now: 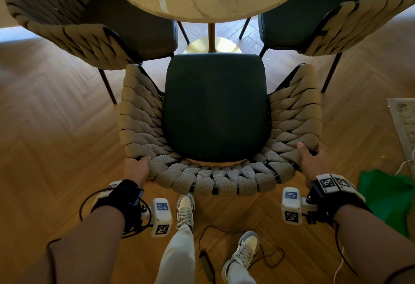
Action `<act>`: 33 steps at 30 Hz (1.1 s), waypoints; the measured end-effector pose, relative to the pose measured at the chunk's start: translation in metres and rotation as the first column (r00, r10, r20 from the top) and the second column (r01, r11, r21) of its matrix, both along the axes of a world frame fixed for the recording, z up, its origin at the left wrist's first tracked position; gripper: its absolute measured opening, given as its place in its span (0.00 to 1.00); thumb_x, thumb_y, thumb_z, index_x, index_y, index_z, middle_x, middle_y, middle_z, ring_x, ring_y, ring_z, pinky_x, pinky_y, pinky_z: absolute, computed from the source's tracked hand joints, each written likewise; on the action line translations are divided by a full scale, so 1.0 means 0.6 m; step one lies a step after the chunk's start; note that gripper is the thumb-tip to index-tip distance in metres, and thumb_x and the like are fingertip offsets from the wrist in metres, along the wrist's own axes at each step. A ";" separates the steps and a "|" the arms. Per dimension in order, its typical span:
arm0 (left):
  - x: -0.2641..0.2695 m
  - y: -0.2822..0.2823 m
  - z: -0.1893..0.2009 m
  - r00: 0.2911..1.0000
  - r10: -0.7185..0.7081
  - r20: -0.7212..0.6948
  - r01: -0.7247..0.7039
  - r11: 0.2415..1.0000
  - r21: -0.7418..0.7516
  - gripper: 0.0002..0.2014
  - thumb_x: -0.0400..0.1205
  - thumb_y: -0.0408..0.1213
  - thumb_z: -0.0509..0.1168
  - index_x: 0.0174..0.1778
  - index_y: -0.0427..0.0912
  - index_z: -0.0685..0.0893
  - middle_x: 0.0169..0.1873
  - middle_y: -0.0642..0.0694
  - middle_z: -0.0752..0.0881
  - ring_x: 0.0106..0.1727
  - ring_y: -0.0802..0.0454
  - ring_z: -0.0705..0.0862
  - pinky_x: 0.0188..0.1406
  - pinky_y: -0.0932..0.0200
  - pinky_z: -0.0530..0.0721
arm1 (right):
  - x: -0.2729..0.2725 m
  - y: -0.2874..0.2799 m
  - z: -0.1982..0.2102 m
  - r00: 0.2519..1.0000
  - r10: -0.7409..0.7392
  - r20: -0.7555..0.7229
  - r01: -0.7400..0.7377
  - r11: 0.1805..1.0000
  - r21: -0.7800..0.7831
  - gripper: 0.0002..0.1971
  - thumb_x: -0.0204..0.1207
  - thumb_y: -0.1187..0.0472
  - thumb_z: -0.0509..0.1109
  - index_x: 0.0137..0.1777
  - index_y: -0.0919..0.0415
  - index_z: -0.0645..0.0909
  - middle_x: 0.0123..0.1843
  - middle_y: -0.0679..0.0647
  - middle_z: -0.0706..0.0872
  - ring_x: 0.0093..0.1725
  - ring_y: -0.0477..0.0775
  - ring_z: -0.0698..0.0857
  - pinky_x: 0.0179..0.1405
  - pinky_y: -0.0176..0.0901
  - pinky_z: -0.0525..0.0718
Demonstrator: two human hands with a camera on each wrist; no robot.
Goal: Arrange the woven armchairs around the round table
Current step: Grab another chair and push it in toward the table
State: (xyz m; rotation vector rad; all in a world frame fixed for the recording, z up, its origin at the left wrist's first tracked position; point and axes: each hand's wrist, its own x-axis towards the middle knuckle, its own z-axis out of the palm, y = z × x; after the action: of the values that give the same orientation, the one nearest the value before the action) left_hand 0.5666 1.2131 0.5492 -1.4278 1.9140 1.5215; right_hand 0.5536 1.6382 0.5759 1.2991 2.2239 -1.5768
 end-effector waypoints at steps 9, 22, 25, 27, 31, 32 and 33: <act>0.014 -0.048 0.088 0.983 -0.183 -0.007 0.182 0.974 0.132 0.21 0.89 0.48 0.62 0.69 0.35 0.79 0.61 0.35 0.86 0.53 0.39 0.86 0.50 0.43 0.87 | 0.009 -0.083 0.063 0.983 0.013 0.184 -0.061 0.964 0.257 0.43 0.73 0.36 0.64 0.86 0.44 0.53 0.86 0.56 0.64 0.81 0.67 0.68 0.77 0.67 0.67; 0.120 -0.351 0.171 0.999 -0.032 -0.020 0.035 0.987 0.159 0.15 0.91 0.41 0.58 0.64 0.35 0.82 0.49 0.35 0.88 0.51 0.37 0.87 0.66 0.34 0.82 | -0.013 -0.408 0.110 0.820 0.557 0.132 -0.513 0.817 -0.263 0.05 0.82 0.58 0.67 0.56 0.56 0.80 0.57 0.70 0.86 0.46 0.56 0.88 0.52 0.51 0.87; 0.157 -0.408 0.173 0.999 0.039 0.024 -0.041 0.993 0.109 0.14 0.91 0.43 0.57 0.61 0.37 0.82 0.51 0.35 0.88 0.55 0.35 0.87 0.59 0.35 0.84 | -0.031 -0.486 0.104 0.578 0.788 0.214 -0.757 0.615 -0.221 0.07 0.84 0.62 0.64 0.58 0.55 0.81 0.50 0.59 0.88 0.45 0.53 0.87 0.46 0.45 0.86; 0.178 -0.444 0.174 0.998 0.040 0.049 -0.045 0.994 0.103 0.13 0.91 0.43 0.59 0.58 0.38 0.84 0.50 0.35 0.88 0.53 0.35 0.87 0.51 0.41 0.84 | -0.050 -0.524 0.103 0.508 0.831 0.229 -0.803 0.552 -0.225 0.06 0.83 0.61 0.66 0.54 0.51 0.82 0.50 0.57 0.89 0.46 0.54 0.88 0.51 0.50 0.87; 0.184 -0.533 0.159 0.990 -0.010 0.141 0.001 0.998 0.065 0.11 0.91 0.41 0.59 0.53 0.38 0.83 0.47 0.34 0.88 0.48 0.37 0.86 0.47 0.46 0.82 | -0.113 -0.605 0.103 0.423 0.864 0.272 -0.856 0.480 -0.192 0.06 0.82 0.60 0.65 0.50 0.54 0.85 0.47 0.56 0.89 0.45 0.53 0.88 0.53 0.53 0.88; 0.179 -0.558 0.153 0.980 -0.032 0.197 0.022 0.998 0.053 0.12 0.90 0.41 0.59 0.53 0.37 0.82 0.46 0.34 0.87 0.45 0.38 0.85 0.45 0.48 0.80 | -0.135 -0.628 0.105 0.404 0.871 0.280 -0.868 0.462 -0.184 0.07 0.82 0.60 0.65 0.50 0.55 0.85 0.46 0.57 0.89 0.43 0.53 0.87 0.49 0.50 0.87; 0.177 -0.585 0.142 0.966 -0.049 0.254 0.033 0.997 0.066 0.12 0.90 0.41 0.60 0.52 0.36 0.82 0.44 0.35 0.86 0.43 0.39 0.84 0.43 0.50 0.78 | -0.156 -0.649 0.106 0.390 0.874 0.288 -0.875 0.449 -0.179 0.07 0.83 0.60 0.64 0.50 0.56 0.84 0.46 0.58 0.89 0.42 0.54 0.87 0.45 0.46 0.86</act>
State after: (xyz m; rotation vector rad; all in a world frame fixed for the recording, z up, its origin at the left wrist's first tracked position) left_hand 0.6726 0.8619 0.6346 -1.4680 1.7179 1.2941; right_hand 0.4600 1.2486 0.6393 0.1536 2.0478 -0.8102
